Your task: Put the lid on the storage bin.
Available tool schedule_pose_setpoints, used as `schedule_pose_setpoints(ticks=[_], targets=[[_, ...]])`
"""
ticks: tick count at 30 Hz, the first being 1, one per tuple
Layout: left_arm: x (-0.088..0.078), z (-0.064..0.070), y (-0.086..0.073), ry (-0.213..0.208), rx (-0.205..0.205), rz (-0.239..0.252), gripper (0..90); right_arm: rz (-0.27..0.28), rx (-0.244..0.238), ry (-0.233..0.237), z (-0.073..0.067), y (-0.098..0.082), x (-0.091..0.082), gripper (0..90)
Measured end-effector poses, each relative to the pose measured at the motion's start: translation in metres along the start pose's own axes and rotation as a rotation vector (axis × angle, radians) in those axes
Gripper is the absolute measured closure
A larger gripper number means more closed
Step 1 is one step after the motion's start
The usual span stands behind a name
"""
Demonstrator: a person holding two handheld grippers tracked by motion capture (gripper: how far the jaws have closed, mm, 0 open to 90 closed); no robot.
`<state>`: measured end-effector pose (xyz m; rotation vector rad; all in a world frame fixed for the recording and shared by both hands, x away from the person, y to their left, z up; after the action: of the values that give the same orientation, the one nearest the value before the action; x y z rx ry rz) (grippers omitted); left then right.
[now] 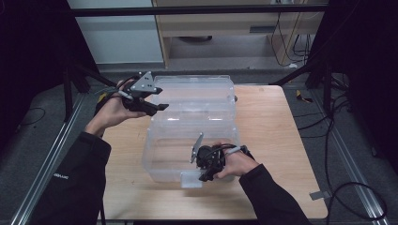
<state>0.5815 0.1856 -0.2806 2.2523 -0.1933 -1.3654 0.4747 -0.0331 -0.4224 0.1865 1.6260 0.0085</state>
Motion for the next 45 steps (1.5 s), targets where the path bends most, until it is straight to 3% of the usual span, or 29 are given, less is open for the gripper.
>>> schedule_pose_setpoints(ticks=[10,20,35,39,45], targets=[[0.013,-0.009,0.008,-0.039,0.073,-0.050,40.5,0.003,-0.009,-0.004,0.000,0.000,0.000,66.5],[0.029,-0.013,0.014,-0.088,0.152,-0.104,48.2,0.014,-0.007,-0.001,0.000,0.000,0.001,66.5],[0.059,-0.011,0.018,-0.095,0.207,-0.167,56.2,0.010,-0.009,0.003,0.000,-0.001,0.001,66.6],[0.064,-0.009,0.018,-0.092,0.240,-0.196,59.7,0.010,-0.012,0.002,0.000,-0.001,0.001,66.6],[0.066,-0.007,0.020,-0.111,0.254,-0.201,66.1,0.010,-0.012,0.002,0.000,-0.001,0.001,66.7]])
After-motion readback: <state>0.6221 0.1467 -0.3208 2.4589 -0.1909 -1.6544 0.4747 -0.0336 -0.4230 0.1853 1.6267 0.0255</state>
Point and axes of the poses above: each handheld gripper's, and its own axes: x roughly forward along the jaws, y roughly out of its top, z roughly to its right, the point moved 2 cm from there along x, roughly forward along the jaws, and after that the axes turned 14 degrees about -z, right-handed, at the moved point
